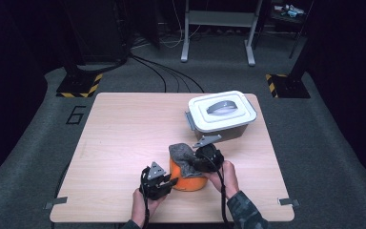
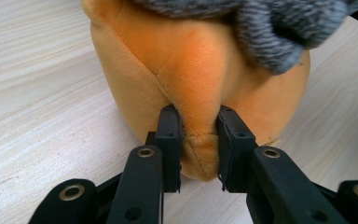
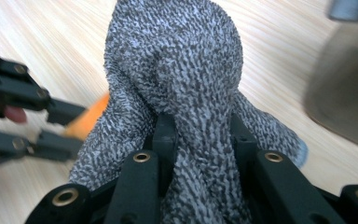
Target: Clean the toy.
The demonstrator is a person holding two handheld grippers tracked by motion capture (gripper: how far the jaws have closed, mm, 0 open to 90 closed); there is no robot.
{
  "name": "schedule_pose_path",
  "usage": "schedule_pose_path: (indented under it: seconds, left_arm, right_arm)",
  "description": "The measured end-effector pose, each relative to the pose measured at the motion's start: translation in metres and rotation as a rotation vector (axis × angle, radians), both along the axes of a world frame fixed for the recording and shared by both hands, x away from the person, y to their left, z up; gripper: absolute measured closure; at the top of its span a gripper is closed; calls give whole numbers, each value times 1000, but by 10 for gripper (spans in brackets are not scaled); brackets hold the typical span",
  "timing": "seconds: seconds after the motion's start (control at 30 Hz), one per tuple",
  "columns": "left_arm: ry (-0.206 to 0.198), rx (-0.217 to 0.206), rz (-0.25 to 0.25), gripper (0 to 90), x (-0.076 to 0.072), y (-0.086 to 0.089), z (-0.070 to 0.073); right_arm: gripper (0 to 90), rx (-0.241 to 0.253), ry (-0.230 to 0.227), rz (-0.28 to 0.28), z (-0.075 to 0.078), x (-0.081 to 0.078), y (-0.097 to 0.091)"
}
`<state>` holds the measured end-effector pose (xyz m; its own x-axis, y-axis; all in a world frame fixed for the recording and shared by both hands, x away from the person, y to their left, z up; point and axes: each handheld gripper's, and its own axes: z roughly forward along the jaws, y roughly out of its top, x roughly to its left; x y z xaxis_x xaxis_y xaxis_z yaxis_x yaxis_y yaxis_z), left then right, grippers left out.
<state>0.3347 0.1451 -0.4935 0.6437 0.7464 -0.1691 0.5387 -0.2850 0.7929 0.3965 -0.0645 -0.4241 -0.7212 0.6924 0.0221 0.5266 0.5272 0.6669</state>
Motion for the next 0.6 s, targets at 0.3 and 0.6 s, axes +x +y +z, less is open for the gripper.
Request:
schedule_pose_path:
  seconds: [0.3,0.6]
  left_arm:
    - [13,-21,4,730,0,3,-2]
    - [-17,-3,-16,560,-3,6,0]
  right_arm:
    - [705,67,6,-24,6,-17,-23]
    - [713,-6,17,-41,-16,-7,-13]
